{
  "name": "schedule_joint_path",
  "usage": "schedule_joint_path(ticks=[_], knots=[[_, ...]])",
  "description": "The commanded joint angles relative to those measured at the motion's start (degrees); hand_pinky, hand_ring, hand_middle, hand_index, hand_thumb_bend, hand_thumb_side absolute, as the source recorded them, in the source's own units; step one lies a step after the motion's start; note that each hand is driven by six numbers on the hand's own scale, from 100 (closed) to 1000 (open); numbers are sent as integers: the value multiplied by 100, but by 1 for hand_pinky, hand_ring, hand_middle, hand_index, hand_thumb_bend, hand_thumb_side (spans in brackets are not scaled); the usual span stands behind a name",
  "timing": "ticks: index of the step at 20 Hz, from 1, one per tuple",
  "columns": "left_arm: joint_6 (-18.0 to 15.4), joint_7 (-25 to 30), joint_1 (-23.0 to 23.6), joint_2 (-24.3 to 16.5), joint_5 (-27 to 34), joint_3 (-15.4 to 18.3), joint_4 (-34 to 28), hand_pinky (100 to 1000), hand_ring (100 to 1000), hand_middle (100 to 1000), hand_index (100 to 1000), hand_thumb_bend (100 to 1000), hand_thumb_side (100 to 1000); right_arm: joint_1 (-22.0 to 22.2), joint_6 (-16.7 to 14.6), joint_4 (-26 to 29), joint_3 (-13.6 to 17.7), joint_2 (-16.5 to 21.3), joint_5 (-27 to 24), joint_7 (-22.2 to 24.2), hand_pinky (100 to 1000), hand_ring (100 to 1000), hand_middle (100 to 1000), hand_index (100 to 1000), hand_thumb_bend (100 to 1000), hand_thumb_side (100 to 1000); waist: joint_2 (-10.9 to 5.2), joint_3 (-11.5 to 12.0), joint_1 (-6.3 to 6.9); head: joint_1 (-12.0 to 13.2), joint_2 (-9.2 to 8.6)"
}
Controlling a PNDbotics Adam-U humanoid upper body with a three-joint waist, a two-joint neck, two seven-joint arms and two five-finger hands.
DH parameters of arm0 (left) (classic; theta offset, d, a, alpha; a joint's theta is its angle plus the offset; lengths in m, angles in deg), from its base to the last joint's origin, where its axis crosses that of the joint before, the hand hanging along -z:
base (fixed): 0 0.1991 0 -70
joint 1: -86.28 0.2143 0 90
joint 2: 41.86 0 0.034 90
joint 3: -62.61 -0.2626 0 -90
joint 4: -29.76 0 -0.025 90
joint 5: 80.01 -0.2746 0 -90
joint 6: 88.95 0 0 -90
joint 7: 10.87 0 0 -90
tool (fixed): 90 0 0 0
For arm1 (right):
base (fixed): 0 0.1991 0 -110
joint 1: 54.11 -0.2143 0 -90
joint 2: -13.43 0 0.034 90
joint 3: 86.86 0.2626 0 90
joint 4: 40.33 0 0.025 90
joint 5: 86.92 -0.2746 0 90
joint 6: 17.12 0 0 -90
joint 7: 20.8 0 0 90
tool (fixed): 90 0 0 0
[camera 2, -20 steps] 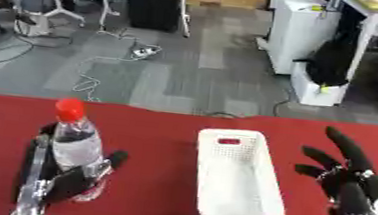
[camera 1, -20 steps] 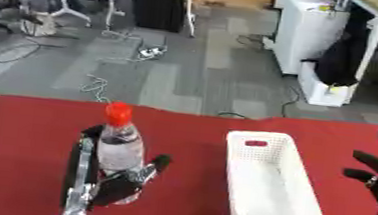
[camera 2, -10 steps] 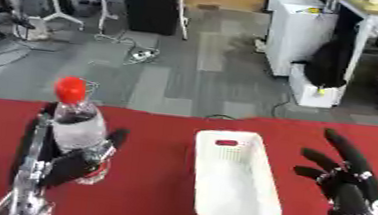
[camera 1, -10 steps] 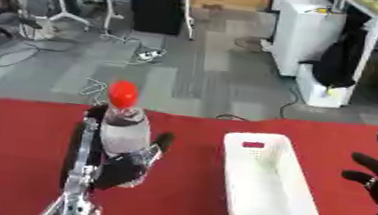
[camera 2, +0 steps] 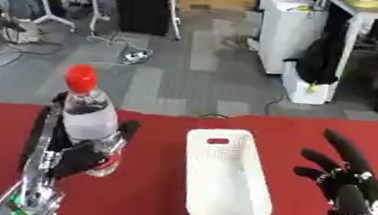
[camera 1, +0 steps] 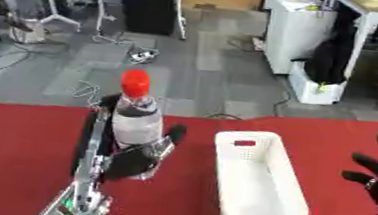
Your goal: Pick up objects on the table and place them in the box.
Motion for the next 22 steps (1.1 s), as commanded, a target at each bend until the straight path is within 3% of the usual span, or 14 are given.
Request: schedule_joint_path(ticks=[1, 9, 18, 22], knots=[[38, 200, -373, -170, 257, -93, 8, 100, 303, 148, 192, 100, 100, -48, 11, 67, 7, 76, -24, 9, 760, 859, 990, 991, 100, 715, -131, -52, 14, 79, -16], [116, 544, -1027, -307, 549, -244, 419, 100, 307, 160, 185, 100, 100, -65, 29, 58, -13, 106, -39, 45, 761, 859, 991, 992, 100, 716, -146, -286, 109, 91, -26], [161, 690, -1321, -301, 585, -292, 787, 100, 313, 162, 188, 100, 100, -84, 51, 47, -30, 124, -52, 83, 761, 860, 992, 993, 100, 715, -148, -398, 185, 69, -36], [168, 697, -1401, -235, 574, -298, 947, 100, 318, 164, 188, 100, 100, -106, 57, 41, -49, 133, -56, 111, 762, 860, 992, 994, 100, 715, -133, -454, 214, -104, 1]])
